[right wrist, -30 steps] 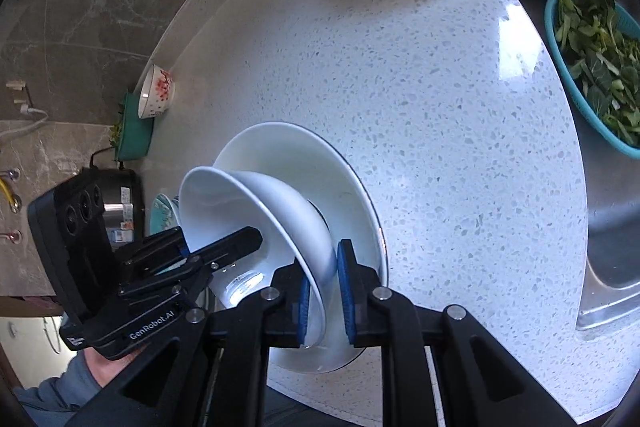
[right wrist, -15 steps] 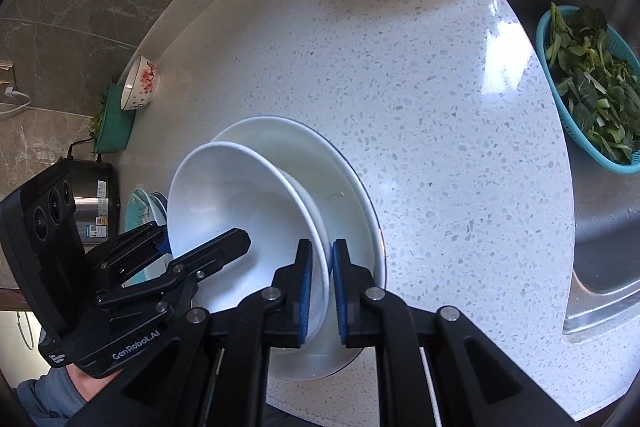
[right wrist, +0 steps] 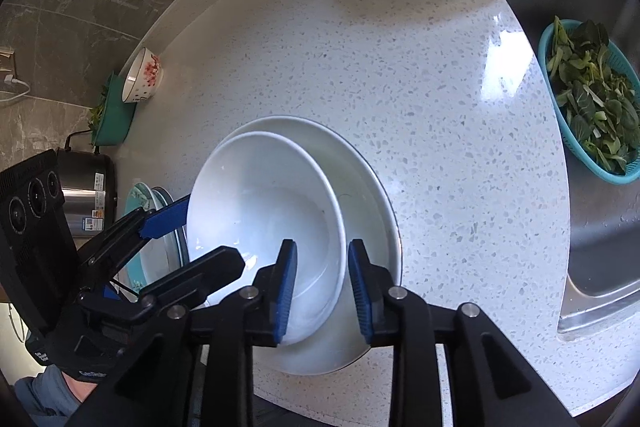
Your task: Organize plates and bowls
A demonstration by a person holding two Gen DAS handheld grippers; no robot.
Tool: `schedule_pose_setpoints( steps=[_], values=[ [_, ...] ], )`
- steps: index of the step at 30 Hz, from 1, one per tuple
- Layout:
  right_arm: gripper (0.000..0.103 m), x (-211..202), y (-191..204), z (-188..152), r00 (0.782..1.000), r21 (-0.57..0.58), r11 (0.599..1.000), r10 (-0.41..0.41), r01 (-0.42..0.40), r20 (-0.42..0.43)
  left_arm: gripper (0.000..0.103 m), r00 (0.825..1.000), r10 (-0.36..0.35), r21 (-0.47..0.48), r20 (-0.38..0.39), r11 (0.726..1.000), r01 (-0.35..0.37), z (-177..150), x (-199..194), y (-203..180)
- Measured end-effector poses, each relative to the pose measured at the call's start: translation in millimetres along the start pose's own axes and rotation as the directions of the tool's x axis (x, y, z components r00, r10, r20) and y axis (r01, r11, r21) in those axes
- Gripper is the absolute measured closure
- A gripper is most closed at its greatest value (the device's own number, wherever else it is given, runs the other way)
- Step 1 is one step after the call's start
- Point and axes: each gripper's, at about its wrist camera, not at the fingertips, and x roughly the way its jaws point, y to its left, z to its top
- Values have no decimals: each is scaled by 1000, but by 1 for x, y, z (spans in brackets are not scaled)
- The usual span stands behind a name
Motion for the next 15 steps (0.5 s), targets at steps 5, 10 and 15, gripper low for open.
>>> schedule_pose_setpoints(
  steps=[5, 10, 15],
  values=[
    [67, -9, -1, 3, 1000, 0, 1000, -5, 5, 17, 27, 1000, -14, -27, 6, 1000, 14, 0, -8, 3],
    [57, -37, -10, 9, 997, 22, 999, 25, -27, 79, 21, 992, -81, -79, 101, 993, 89, 6, -47, 16],
    [19, -66, -13, 33, 962, 69, 979, 174, -192, 209, 0, 966, -125, -162, 225, 973, 163, 15, -105, 77]
  ],
)
